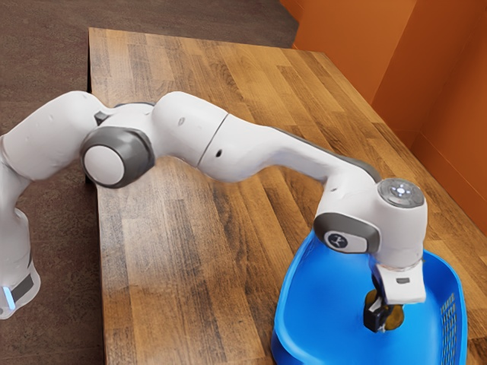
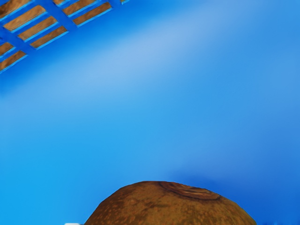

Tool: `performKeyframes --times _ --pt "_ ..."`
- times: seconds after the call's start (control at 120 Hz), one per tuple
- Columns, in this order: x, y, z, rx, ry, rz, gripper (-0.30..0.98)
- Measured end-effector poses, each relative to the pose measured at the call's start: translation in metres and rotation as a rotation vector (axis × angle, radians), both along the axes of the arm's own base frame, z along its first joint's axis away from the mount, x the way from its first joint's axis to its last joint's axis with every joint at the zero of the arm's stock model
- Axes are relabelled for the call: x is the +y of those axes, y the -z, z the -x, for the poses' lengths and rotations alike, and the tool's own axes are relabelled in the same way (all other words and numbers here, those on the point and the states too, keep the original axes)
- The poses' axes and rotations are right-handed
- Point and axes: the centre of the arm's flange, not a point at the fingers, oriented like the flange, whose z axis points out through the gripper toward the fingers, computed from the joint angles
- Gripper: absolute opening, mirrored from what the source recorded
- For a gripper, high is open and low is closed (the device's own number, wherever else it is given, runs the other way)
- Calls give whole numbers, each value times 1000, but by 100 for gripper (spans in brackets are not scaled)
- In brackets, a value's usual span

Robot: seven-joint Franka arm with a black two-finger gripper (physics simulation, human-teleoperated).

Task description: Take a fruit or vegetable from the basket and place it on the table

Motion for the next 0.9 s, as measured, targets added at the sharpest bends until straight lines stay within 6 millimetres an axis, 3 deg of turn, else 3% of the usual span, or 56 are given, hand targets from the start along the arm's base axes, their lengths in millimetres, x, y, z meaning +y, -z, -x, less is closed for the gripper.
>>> performKeyframes --times 0.233,0.35,0.442,0.633,0.725,0.9 --pt "11 -77 21 -47 -9 15 36" --pt "42 -107 33 -37 -62 -25 36" --pt "82 -126 32 -17 -137 -60 36" --pt "167 -131 45 96 -297 -137 36" --pt "200 -125 57 160 -360 -168 36" --pt "283 -115 67 235 -517 -207 36"
